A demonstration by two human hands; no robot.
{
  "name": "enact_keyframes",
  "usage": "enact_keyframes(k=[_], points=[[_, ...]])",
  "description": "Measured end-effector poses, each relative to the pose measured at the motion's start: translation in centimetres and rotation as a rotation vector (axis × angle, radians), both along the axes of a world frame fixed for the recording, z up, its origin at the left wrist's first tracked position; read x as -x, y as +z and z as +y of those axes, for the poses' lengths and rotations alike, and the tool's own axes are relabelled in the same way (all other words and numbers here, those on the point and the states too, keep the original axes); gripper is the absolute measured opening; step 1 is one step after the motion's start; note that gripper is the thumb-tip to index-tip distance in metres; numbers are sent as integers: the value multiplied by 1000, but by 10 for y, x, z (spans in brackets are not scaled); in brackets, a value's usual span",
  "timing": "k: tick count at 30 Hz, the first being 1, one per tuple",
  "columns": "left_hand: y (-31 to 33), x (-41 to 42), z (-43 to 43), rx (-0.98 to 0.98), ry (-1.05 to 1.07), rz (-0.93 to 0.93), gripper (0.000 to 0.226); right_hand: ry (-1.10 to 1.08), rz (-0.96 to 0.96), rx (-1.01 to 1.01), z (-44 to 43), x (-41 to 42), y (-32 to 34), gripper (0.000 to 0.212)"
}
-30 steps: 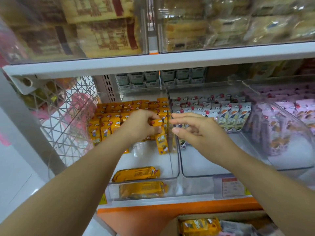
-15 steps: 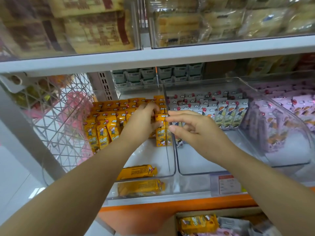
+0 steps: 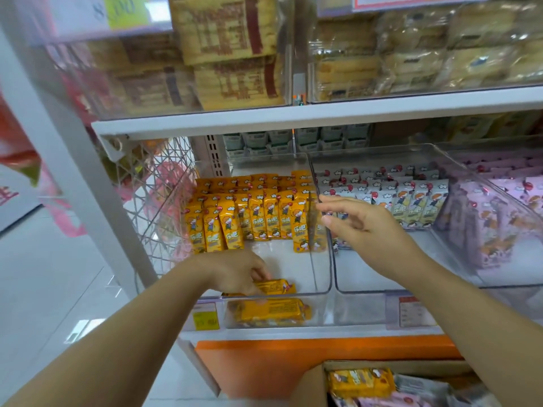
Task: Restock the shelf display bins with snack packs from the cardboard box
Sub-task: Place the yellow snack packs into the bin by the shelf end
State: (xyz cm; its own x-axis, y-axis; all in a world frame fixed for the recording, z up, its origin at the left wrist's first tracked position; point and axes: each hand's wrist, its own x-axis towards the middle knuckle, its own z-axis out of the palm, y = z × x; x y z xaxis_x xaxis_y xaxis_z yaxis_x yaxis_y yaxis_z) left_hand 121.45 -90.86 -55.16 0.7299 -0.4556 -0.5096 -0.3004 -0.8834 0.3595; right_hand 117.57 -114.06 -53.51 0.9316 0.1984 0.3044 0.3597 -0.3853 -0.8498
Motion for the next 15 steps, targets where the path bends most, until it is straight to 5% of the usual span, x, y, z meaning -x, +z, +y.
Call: enact_keyframes(k=[4,11,15], points=[[0,0,3,36,-7,-33,26,4,9,-19,0,0,0,22],[6,-2,9,653,384,-67,30,6,22,-12,0,-1,2,21],[7,-2,-1,684,472,-157,40,-3,19,21,-1,0,3,21]])
